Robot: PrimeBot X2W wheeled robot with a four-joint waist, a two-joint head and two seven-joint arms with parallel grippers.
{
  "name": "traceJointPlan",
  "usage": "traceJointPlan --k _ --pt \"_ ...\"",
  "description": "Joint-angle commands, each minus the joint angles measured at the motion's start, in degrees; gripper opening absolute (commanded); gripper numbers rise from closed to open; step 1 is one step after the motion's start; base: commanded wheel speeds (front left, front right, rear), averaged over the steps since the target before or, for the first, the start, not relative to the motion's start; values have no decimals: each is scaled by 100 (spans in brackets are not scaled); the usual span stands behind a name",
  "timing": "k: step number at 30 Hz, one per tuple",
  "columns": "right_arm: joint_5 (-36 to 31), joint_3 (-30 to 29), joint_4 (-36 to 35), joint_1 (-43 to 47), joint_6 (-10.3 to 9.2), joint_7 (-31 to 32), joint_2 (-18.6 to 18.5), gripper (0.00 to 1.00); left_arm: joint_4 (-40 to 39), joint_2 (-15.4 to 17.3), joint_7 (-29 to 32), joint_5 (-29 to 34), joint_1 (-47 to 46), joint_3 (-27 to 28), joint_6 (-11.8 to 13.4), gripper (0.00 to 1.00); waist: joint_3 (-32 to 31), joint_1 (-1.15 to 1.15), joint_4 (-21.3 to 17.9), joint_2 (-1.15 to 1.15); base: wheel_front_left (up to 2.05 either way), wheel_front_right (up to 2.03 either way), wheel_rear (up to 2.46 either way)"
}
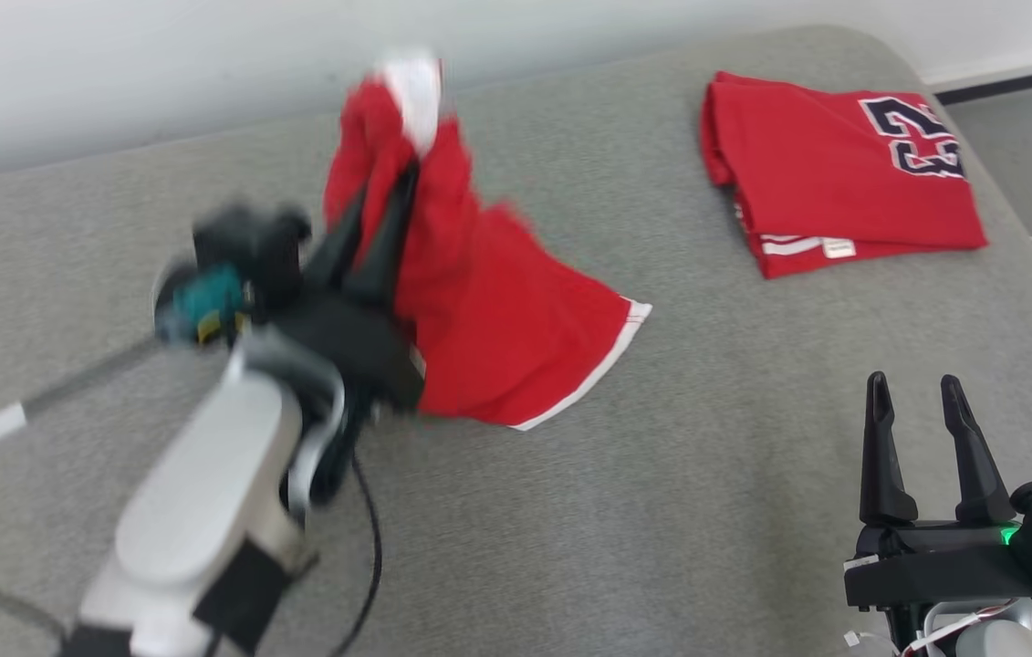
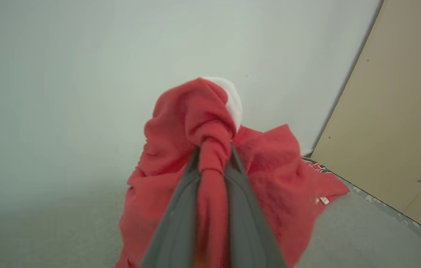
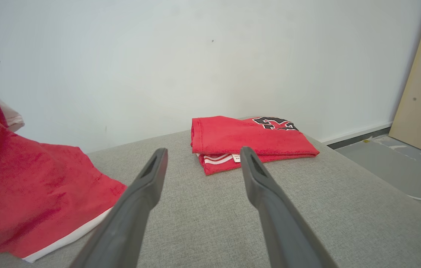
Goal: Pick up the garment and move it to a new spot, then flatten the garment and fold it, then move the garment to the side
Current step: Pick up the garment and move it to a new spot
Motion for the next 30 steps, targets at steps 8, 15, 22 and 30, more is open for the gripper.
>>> traceJointPlan --k 8,15,22,30 --pt "-155 16 -15 31 -15 -2 3 100 -134 137 -607 -180 1533 199 266 0 -12 0 598 0 0 0 0" --pt "-242 33 48 74 -15 -2 3 100 -141 107 -747 -118 2481 339 318 13 -103 0 871 0 0 0 0" --pt "-308 76 45 130 -15 -2 3 100 -544 64 -756 253 2750 723 304 100 -232 0 1062 0 0 0 0" --pt "-398 147 118 244 -16 -2 2 100 -1289 92 -755 908 3263 1636 224 100 -563 0 1243 0 0 0 0"
